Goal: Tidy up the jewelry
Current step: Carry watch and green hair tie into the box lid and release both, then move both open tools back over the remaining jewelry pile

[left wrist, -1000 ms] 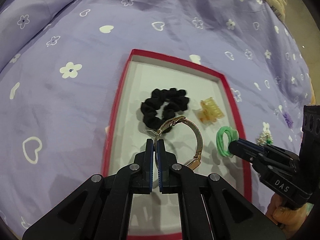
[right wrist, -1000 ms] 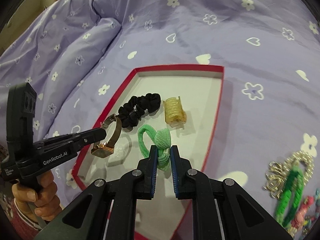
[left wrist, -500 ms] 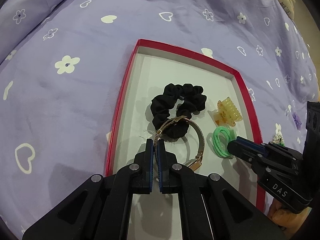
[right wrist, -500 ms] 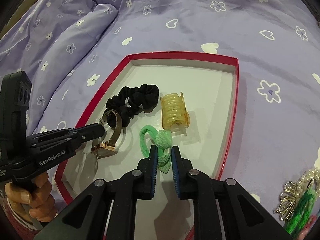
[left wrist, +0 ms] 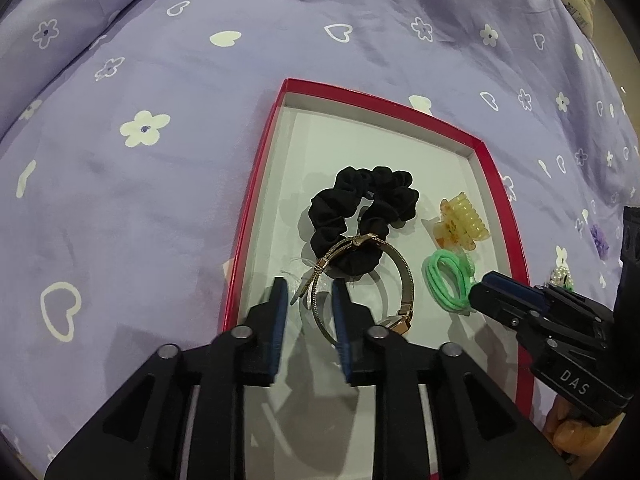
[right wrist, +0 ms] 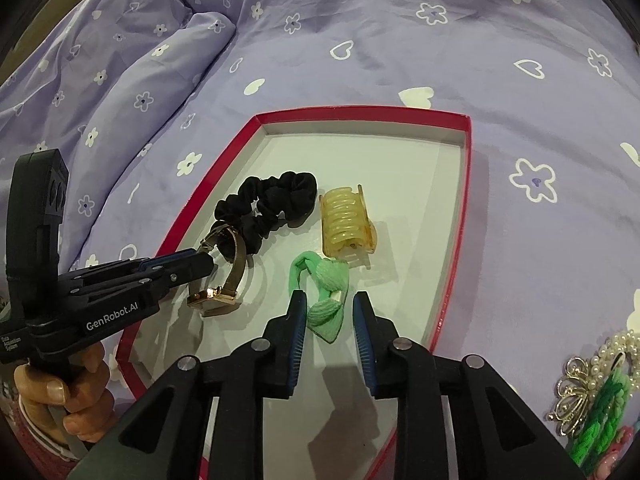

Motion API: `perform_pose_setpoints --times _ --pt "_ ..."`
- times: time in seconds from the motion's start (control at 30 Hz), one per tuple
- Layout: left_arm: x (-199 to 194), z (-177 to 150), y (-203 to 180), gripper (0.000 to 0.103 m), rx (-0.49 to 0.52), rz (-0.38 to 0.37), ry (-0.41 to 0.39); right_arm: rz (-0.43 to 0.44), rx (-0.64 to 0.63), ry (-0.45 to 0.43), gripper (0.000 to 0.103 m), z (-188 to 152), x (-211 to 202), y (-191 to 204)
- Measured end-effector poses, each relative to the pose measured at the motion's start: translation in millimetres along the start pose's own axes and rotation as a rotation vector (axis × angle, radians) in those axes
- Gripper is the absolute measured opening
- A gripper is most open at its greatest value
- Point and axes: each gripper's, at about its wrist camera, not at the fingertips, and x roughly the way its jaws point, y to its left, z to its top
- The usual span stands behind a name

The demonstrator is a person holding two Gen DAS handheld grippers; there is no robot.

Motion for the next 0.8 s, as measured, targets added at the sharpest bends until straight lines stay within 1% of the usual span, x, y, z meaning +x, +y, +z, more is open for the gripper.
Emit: perform_pose_setpoints --times 0.27,0.33,0.4,0.63,0.7,0.8 --pt "-18 -4 0 0.027 0.002 0.004 -0.024 0.014 0.009 -0.044 0.027 -5 -25 0" --pt "-24 -6 -1 0.028 0.001 -0.001 -0.032 0.02 0.014 -0.062 0.028 -7 -36 -1" --pt "-30 -8 -3 0.028 0.003 -0.006 -0.038 0.021 0.017 -0.079 0.032 -10 -45 -3" --pt "-49 -20 -18 0.029 -0.007 -0.045 -0.056 0.012 0.055 -0.108 0.033 -29 -74 -20" --pt "-55 -24 -24 0.035 -0.013 -0.057 -0.061 0.003 0.072 -0.118 0.033 -37 -82 -27" --pt "-60 -31 -34 0.035 -0.012 -0.085 -0.06 -0.016 0.099 -0.133 0.033 -49 -95 -41"
